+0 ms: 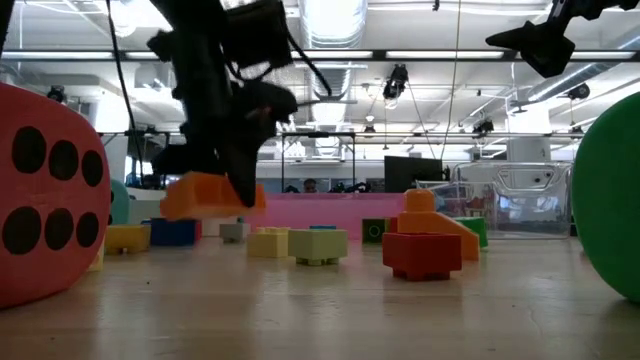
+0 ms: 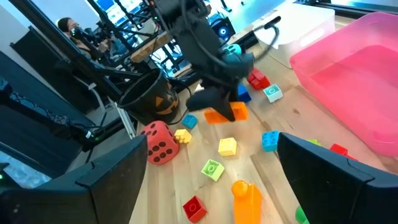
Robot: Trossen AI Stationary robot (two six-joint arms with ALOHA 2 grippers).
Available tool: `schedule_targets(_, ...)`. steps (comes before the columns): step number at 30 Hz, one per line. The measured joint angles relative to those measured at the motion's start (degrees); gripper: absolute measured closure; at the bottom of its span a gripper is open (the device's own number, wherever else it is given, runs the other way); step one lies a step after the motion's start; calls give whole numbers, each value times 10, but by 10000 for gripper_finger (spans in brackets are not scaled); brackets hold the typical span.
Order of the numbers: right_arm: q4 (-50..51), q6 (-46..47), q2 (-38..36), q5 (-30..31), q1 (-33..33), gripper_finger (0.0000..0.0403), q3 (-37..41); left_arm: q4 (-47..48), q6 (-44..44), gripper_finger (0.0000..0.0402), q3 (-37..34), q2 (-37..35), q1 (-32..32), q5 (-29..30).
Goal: Pick & Place Toys
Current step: Put the orange game piece into the white bin
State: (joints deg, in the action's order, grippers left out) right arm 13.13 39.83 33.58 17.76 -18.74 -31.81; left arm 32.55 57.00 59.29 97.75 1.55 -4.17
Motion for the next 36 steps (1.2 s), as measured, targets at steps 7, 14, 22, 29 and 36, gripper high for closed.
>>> schedule_targets(7, 0, 0, 0, 0, 0, 54, 0, -1, 2, 254, 0, -86, -21, 64)
schedule_targets(14, -1, 0, 0, 0, 0, 54, 0, 59, 0, 254, 0, -170, -130, 103)
schedule_targets(22, -6, 0, 0, 2, 0, 54, 0, 160, -39, 254, 0, -196, -341, 123)
schedule_targets(29, -7, 2, 0, 2, 0, 54, 0, 188, -84, 254, 0, -188, -427, 142)
schedule_targets(36, -25, 2, 0, 2, 0, 54, 0, 242, -74, 254, 0, -119, -432, 177)
